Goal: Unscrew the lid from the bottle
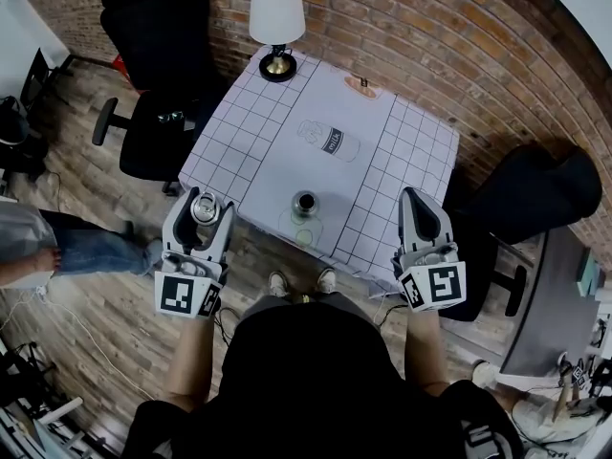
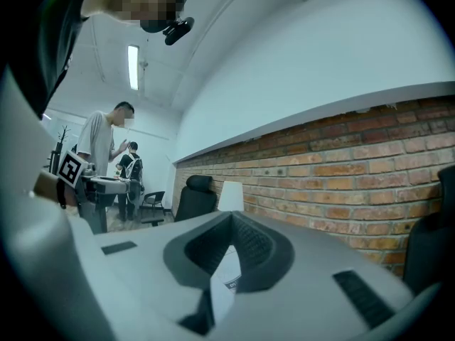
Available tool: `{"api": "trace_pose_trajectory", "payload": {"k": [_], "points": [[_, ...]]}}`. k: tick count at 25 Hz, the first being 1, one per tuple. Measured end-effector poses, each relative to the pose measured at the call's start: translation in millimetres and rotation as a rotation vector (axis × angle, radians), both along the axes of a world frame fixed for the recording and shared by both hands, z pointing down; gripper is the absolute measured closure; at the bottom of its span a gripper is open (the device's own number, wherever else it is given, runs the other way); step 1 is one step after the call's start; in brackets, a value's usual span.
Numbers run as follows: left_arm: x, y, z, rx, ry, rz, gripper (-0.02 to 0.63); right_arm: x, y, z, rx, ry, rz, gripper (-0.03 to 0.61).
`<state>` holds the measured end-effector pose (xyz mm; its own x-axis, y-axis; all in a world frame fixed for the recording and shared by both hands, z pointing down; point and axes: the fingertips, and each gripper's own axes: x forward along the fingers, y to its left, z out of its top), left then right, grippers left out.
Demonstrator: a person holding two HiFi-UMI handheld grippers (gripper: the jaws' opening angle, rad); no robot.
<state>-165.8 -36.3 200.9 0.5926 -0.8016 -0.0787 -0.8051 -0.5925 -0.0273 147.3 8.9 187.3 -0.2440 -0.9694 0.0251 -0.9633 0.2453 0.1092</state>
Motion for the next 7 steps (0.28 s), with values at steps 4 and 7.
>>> {"api": "trace_pose_trajectory", "payload": {"k": [4,7], "points": [[2.4,0.4,0.1,0.000,0.000,0.002,0.344,1.9,1.5,1.0,-0.002,0.003,0.002,0.566],[3.7,0.7,-0.6,0.002,0.001,0.001,0.344,3.6,2.6,1.0,-0.001,0.002,0.004,0.566]]}}
